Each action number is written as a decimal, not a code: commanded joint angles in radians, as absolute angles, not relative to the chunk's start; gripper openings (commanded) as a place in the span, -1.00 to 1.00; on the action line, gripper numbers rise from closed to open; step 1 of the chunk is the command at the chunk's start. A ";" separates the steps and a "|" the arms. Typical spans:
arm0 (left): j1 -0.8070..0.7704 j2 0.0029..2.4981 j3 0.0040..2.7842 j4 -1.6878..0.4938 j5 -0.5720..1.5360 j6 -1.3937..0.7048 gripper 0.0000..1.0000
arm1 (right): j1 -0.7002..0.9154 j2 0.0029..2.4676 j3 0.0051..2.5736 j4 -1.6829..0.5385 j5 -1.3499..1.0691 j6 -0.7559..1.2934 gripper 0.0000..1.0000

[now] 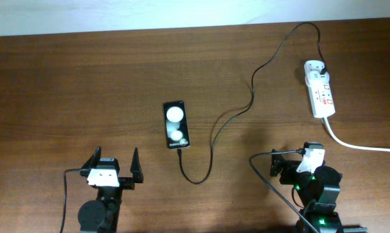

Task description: Plug charger to phone and switch on socket

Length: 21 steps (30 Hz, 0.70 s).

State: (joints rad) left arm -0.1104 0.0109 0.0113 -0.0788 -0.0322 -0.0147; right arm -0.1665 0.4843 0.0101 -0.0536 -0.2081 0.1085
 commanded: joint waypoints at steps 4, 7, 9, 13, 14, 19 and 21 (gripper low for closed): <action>-0.107 0.006 0.010 -0.084 -0.021 0.001 0.98 | -0.046 0.308 0.006 -0.064 -0.199 0.104 0.97; -0.107 0.006 0.010 -0.084 -0.021 0.001 0.98 | -0.036 0.222 0.006 -0.065 -0.205 0.105 0.97; -0.107 0.006 0.010 -0.084 -0.021 0.001 0.98 | -0.019 0.167 0.006 -0.065 -0.210 0.105 0.97; -0.107 0.006 0.010 -0.084 -0.021 0.001 0.98 | -0.004 0.057 0.006 -0.065 -0.217 0.105 0.97; -0.107 0.006 0.010 -0.084 -0.021 0.001 0.98 | -0.005 0.027 0.006 -0.066 -0.215 0.105 0.97; -0.107 0.006 0.010 -0.084 -0.021 0.001 0.98 | -0.005 0.003 0.006 -0.067 -0.206 0.104 0.97; -0.107 0.006 0.010 -0.084 -0.021 0.001 0.98 | -0.007 0.003 0.006 -0.064 -0.199 0.105 0.97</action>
